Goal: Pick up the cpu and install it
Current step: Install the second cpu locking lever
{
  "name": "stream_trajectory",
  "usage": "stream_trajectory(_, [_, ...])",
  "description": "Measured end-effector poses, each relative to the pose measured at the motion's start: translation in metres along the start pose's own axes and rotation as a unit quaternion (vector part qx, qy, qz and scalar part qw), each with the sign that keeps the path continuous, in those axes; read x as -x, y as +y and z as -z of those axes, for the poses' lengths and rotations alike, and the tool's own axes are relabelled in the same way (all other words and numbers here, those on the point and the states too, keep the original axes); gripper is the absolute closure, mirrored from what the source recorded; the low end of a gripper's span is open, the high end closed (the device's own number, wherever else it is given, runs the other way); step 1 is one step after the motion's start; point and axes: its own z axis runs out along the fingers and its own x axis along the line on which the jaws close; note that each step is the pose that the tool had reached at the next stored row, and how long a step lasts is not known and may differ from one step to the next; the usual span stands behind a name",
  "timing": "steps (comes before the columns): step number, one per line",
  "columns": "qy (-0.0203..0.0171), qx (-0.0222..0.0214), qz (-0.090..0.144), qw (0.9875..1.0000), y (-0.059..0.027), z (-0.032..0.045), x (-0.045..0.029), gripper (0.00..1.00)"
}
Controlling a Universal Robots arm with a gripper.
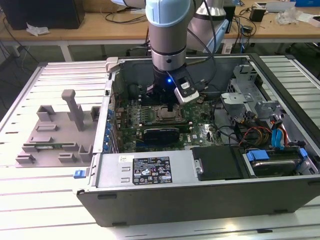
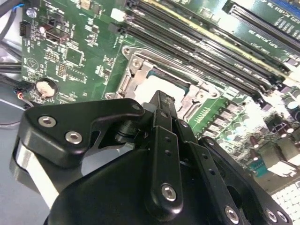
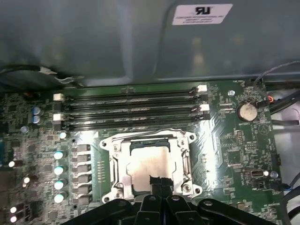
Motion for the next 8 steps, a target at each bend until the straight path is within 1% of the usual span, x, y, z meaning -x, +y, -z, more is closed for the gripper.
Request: stream_trajectory(8, [0.0, 0.0, 0.0, 1.0, 0.0003, -0.0001, 0.0, 0.89])
